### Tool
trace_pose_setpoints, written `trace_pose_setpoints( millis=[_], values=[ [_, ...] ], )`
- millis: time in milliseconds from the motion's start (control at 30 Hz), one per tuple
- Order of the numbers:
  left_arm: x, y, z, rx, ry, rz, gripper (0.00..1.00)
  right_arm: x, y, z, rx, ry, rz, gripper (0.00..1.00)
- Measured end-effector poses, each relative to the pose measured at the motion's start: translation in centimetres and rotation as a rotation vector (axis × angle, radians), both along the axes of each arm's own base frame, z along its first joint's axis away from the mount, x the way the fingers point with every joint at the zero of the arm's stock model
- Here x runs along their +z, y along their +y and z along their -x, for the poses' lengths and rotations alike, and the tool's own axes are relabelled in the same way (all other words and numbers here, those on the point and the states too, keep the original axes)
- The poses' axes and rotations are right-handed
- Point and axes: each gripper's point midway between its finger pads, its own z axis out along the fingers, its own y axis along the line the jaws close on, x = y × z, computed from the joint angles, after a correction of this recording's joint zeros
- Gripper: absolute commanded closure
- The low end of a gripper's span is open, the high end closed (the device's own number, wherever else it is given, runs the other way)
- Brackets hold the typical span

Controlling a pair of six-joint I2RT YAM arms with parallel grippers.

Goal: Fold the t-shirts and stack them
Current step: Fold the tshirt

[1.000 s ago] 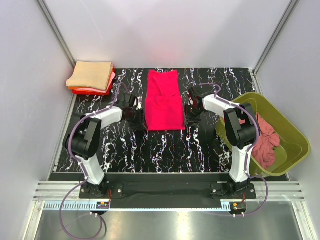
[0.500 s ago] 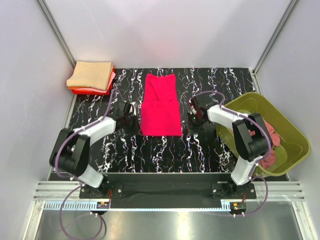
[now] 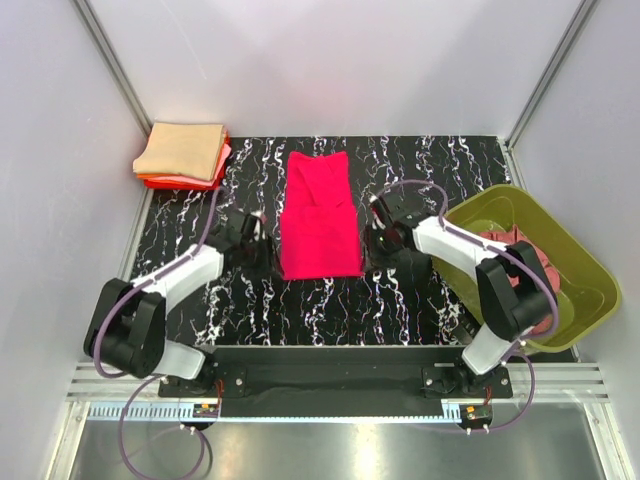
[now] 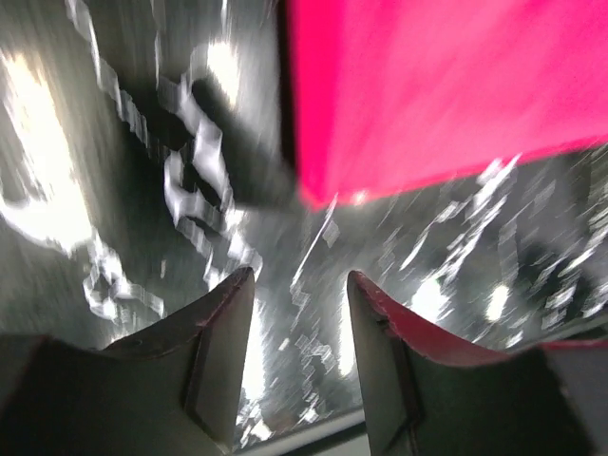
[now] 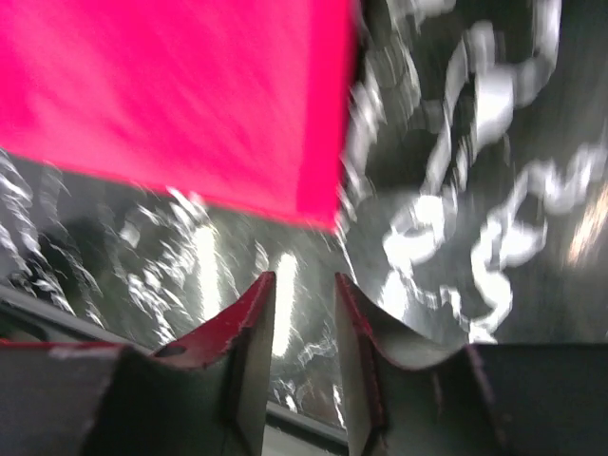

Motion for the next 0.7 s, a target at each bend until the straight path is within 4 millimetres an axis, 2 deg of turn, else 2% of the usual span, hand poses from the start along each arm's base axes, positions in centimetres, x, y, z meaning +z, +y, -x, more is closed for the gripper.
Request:
trace_pose_setpoints(
  millis=[100,200,267,333,400,500,567,700],
  values=[
    [2.0,-0.1,-4.5,0.043,-0.043,0.039,0.51,1.8,1.6,-3.8,0.016,-0.061,-0.022,0.6],
    [4.2,-0.8,-10.3,0.048,-0.102,0.096,0.59,2.8,2.7,-8.2,0.022,-0.123,-0.043,0.63],
    [6.2,-2.2,-14.8,0.016,-0.158,0.162,0.61,2.8,2.9,-10.3,0.025,-0.131,-0.043,0.7],
    [7.9,-3.7,-18.2,-0.023,-0.219,0.225,0.63,2.9,3.4,-12.2,0.035,-0.144,-0.063,0.77],
    [8.8,-5.2,-20.9,-0.059,-0.255,0.275,0.65,2.8,4.2,-13.7,0.053,-0.149,-0.093,0.78],
    [8.2,-6.6,-24.0,-0.088,-0.269,0.312,0.65,2.6,5.5,-15.2,0.076,-0.148,-0.125,0.73],
    [6.8,-7.0,-25.5,-0.092,-0.254,0.319,0.65,2.1,6.0,-16.3,0.08,-0.155,-0.123,0.68],
    [3.1,-6.6,-27.9,-0.074,-0.21,0.318,0.65,0.6,5.7,-17.4,0.087,-0.145,-0.102,0.67]
  ],
)
